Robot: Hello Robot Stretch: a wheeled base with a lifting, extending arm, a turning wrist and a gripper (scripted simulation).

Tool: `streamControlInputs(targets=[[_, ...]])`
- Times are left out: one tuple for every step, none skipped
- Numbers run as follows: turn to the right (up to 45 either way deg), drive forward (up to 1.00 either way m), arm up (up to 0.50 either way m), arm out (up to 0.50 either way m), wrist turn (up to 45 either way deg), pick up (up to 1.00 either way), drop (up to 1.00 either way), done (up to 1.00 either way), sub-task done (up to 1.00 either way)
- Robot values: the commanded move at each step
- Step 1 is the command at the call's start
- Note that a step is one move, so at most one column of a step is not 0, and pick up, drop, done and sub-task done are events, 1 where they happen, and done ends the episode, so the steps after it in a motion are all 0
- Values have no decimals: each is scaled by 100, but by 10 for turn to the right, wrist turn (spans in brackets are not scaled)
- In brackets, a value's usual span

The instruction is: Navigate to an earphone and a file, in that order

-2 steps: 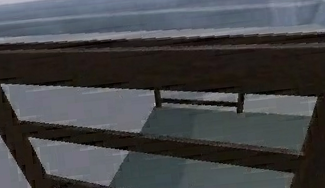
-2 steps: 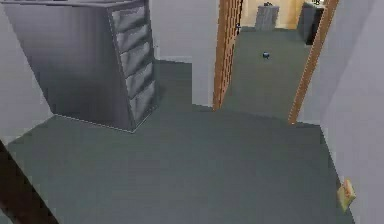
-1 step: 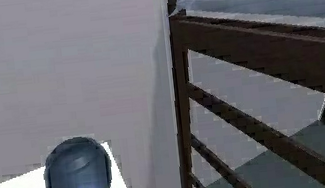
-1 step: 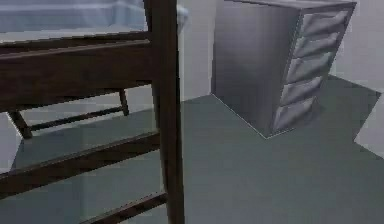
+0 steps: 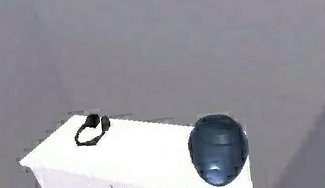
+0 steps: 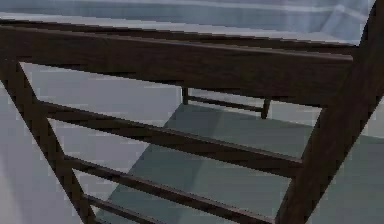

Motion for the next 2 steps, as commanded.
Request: streamControlInputs(targets=[[-210, 0, 0, 0, 0, 0, 0, 0, 0], [0, 0, 0, 0, 0, 0, 0, 0, 100]])
